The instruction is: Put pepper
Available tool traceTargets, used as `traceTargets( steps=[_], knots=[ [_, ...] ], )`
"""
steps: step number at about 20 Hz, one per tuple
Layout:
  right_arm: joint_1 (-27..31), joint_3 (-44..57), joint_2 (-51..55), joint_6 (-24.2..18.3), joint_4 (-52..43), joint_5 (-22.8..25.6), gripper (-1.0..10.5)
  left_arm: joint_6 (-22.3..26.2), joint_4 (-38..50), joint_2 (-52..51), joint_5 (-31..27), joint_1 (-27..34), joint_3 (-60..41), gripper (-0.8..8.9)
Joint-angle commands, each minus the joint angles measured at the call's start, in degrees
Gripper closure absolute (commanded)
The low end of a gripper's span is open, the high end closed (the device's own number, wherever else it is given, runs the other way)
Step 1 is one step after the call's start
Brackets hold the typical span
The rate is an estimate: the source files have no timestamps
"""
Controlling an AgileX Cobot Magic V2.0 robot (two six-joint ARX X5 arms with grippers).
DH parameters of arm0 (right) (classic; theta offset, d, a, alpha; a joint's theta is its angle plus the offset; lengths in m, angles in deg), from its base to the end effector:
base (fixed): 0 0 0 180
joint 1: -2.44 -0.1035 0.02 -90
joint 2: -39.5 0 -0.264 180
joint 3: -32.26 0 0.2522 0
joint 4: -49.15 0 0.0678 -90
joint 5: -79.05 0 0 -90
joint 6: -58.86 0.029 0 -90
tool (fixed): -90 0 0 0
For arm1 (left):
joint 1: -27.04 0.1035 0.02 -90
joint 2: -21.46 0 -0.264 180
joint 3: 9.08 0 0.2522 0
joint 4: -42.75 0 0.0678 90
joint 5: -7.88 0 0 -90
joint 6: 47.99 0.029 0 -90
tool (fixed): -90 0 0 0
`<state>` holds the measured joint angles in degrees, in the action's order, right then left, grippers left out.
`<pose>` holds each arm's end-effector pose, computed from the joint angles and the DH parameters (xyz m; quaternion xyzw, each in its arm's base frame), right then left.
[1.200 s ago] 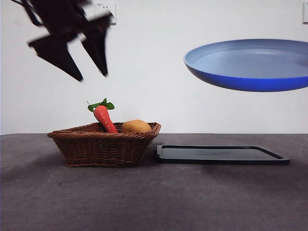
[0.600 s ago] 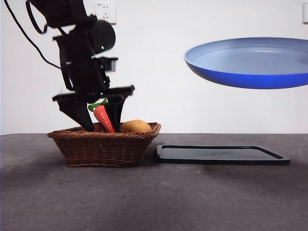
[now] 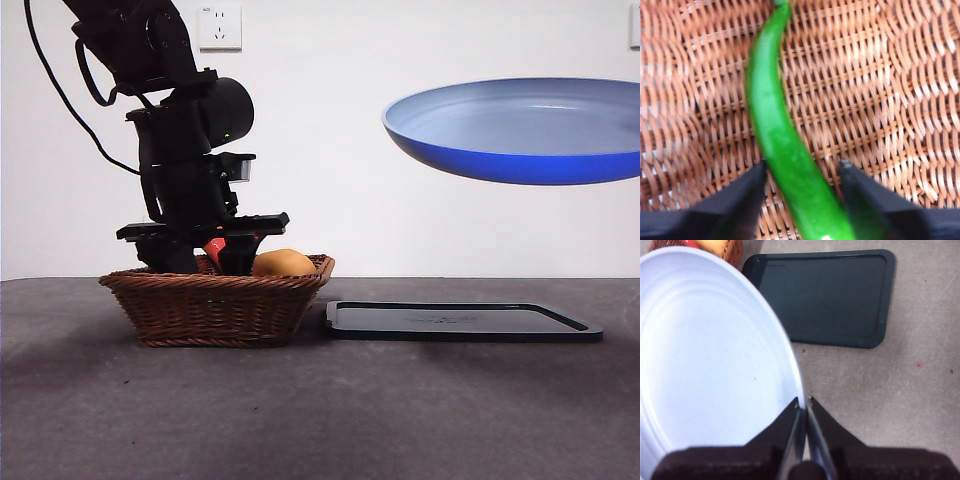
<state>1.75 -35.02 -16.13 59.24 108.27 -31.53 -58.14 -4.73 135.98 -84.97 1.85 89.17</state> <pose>0.1820 0.0124 0.3024 0.0725 0.3970 0.1676 0.8995 0.3757 -0.1751 0.1862 0.0537 0.5249 -0.1185 0.8412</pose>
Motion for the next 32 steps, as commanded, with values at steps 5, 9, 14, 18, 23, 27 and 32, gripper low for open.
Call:
traceTargets(
  steps=[5, 9, 14, 18, 23, 27, 32],
  knots=[
    [0.0, -1.2, -0.2, -0.3, -0.8, -0.3, 9.4, -1.6, -0.4, 1.2, 0.2, -0.4, 1.2, 6.90],
    [0.0, -1.2, -0.2, -0.3, -0.7, -0.3, 9.4, -1.9, -0.8, 0.8, 0.3, -0.4, 1.4, 6.90],
    [0.0, -1.2, -0.2, -0.3, -0.8, -0.3, 9.4, -1.9, -1.1, -2.1, 1.8, -0.4, 1.5, 6.91],
    [0.0, -1.2, -0.4, -0.2, -0.8, -0.3, 9.4, -1.9, -1.2, -6.4, 3.1, -0.4, 1.5, 6.91],
    [0.0, -1.2, -4.4, 1.9, -1.1, -0.4, 9.4, -1.9, -1.8, -13.2, 11.7, -1.4, 1.5, 6.91],
    [-0.5, -1.2, -12.0, 5.5, -4.3, -0.6, 9.4, -1.9, -1.9, -17.0, 21.5, -4.4, 1.5, 6.91],
    [-2.9, -1.2, -21.0, 9.4, -7.8, -3.6, 9.4, -0.9, -1.1, -16.2, 22.1, -11.6, 1.5, 6.90]
  ],
)
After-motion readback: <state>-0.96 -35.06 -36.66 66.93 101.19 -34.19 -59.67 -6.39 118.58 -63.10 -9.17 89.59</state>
